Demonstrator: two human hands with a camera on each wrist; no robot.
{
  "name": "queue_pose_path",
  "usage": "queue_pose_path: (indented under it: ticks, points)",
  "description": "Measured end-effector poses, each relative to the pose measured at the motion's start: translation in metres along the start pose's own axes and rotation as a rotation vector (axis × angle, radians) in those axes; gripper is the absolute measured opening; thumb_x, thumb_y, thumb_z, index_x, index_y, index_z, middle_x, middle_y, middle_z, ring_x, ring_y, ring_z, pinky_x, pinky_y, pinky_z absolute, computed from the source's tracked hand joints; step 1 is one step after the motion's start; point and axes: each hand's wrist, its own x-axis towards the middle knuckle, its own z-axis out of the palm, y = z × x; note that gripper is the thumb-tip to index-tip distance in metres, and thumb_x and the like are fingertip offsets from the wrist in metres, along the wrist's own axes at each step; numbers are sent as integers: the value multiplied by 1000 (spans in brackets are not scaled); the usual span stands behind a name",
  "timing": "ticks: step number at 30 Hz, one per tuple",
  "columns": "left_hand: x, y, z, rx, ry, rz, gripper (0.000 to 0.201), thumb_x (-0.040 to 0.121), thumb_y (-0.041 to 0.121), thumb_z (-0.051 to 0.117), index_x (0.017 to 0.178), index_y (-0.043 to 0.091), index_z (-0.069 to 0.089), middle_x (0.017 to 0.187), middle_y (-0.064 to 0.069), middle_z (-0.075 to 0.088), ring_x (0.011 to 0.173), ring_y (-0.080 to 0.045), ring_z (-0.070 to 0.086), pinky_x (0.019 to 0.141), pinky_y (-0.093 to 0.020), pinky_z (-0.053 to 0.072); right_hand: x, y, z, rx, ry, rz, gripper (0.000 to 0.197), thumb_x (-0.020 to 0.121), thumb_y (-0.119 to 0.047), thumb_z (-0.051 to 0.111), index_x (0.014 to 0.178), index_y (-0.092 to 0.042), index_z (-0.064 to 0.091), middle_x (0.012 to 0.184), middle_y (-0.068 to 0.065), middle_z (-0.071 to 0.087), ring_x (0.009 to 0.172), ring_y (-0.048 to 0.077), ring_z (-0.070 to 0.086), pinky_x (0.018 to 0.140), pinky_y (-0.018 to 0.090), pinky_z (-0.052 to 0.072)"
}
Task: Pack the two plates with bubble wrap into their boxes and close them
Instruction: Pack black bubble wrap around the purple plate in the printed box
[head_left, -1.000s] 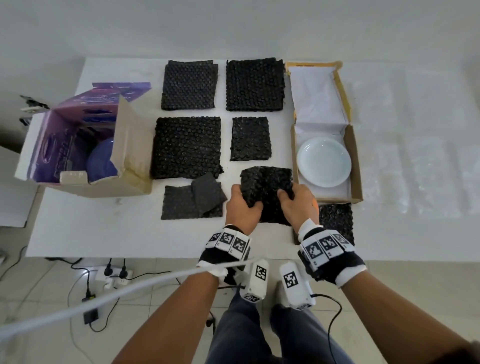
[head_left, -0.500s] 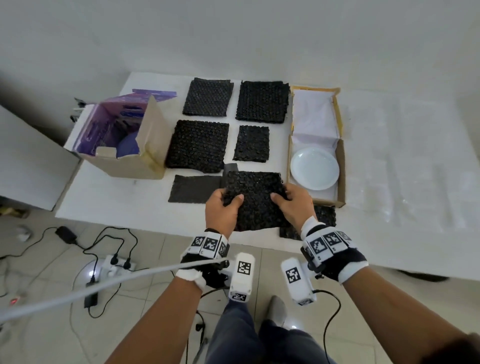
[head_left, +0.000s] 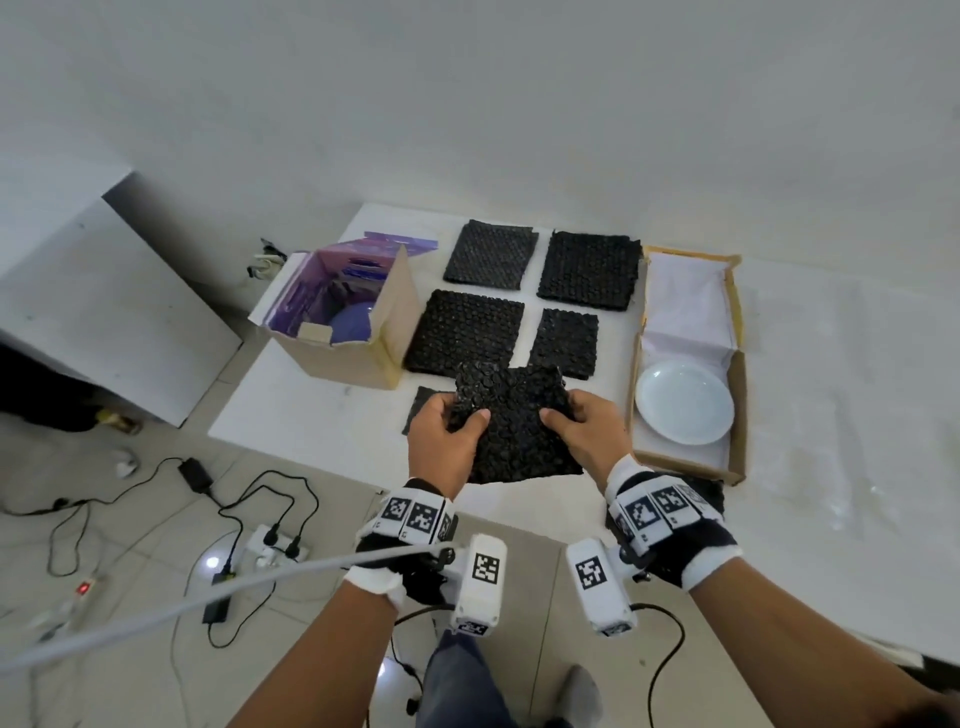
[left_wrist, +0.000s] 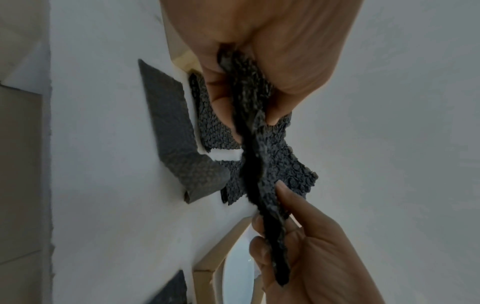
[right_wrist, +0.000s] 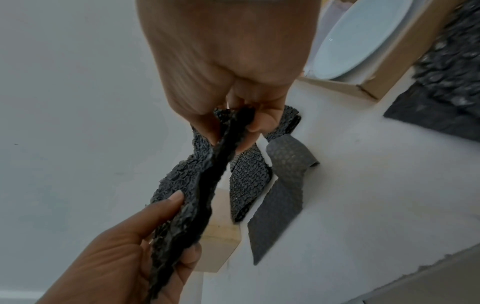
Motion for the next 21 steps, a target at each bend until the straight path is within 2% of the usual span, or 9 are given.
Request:
queue_pose_path:
  ticks: [3, 5, 8, 11, 13, 15, 17, 19, 21]
  points:
    - [22, 4, -13, 22, 11, 21, 21, 73, 26, 74, 87, 19, 60, 88, -5, 69, 86, -23, 66, 84, -43, 53, 12, -19, 18, -16, 14, -30, 31, 84, -21, 67, 60, -19, 47, 61, -2, 52, 62, 16, 50, 60, 25, 39]
    - [40, 8, -25, 32, -1, 33, 20, 72, 28, 75, 83, 23, 59, 86, -4, 69, 83, -22, 66, 83, -44, 53, 23, -34, 32, -22, 27, -47, 33, 83, -21, 67, 59, -20, 45, 60, -3, 48, 59, 12, 45, 56, 23, 35]
    - [74, 16, -46, -14, -20, 25, 26, 64, 36, 73, 82, 22, 60, 85, -5, 71, 82, -22, 68, 81, -46, 55, 43, -57, 56, -10, 47, -78, 30, 80, -22, 71, 63, -12, 48, 62, 3, 47, 61, 16, 43, 60, 30, 36]
    - [108, 21, -70, -27, -27, 31, 23, 67, 31, 74, 83, 22, 60, 87, -6, 72, 82, -24, 69, 80, -48, 55, 65, -80, 81, -20, 42, -81, 38, 78, -22, 72, 60, -13, 40, 60, 3, 41, 59, 16, 38, 59, 31, 34]
    - [128, 24, -86, -12, -26, 46, 17, 73, 23, 75, 83, 22, 60, 87, -8, 71, 82, -24, 68, 80, -49, 54, 80, -91, 98, 16, 45, -76, 40, 73, -30, 74, 62, -6, 44, 62, 8, 46, 60, 18, 43, 59, 39, 39]
    - [145, 30, -102, -9, -20, 65, 15, 77, 18, 74, 85, 18, 61, 87, -8, 71, 82, -24, 68, 80, -49, 54, 95, -98, 115, 73, 44, -73, 50, 63, -45, 71, 71, 0, 50, 67, 20, 55, 64, 20, 49, 67, 49, 49]
    - [161, 34, -118, -4, -19, 77, 15, 78, 16, 73, 88, 17, 62, 89, -7, 71, 83, -22, 68, 81, -47, 55, 109, -106, 132, 124, 36, -68, 55, 57, -52, 68, 73, -2, 53, 77, 27, 60, 66, 20, 52, 72, 52, 51]
    - [175, 38, -133, -6, -6, 85, 16, 78, 17, 73, 88, 21, 61, 90, -6, 71, 85, -21, 68, 82, -46, 55, 115, -124, 146, 148, 28, -81, 50, 57, -51, 68, 71, -5, 53, 71, 20, 59, 66, 19, 52, 71, 51, 51]
    - [189, 42, -147, 1, 26, 104, 17, 78, 19, 73, 91, 18, 62, 91, -6, 71, 85, -22, 68, 81, -46, 55, 118, -146, 160, 130, 7, -113, 40, 63, -44, 70, 70, -7, 56, 71, 16, 62, 66, 24, 55, 72, 50, 51]
